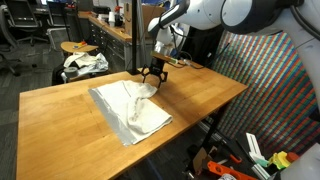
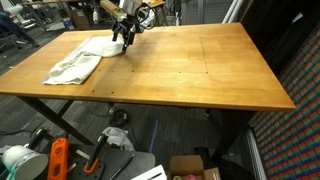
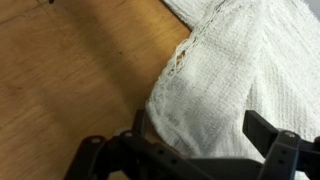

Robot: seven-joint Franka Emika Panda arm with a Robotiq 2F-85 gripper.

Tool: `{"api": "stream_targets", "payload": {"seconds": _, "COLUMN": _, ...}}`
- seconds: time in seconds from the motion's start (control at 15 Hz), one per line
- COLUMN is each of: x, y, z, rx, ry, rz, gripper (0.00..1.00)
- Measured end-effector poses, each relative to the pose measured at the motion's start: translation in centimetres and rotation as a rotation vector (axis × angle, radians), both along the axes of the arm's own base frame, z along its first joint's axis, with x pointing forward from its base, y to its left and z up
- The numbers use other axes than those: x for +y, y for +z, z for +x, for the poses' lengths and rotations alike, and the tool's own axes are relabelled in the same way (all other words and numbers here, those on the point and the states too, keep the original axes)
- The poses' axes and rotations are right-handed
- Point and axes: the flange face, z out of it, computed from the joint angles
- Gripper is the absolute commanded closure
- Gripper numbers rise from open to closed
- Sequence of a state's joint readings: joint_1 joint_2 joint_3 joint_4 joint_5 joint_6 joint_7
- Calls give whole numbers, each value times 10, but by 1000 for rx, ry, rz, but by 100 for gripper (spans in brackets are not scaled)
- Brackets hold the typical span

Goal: Fold the towel

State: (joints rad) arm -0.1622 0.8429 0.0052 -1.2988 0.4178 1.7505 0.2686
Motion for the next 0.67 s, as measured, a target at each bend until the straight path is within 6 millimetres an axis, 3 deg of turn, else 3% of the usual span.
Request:
{"api": "stream_targets", "payload": {"seconds": 0.07, "x": 0, "y": -3, "z": 1, "rx": 1, "ry": -5, "rz": -2, "gripper": 25}}
{"api": "stream_targets", "payload": {"seconds": 0.6, "x": -1, "y": -9, "z": 7, "rx": 10, "ry": -33, "rz": -12, "gripper": 89}}
{"api": "stream_targets", "payload": {"seconds": 0.67, "x": -1, "y": -9, "z": 7, "rx": 10, "ry": -32, "rz": -12, "gripper": 92}}
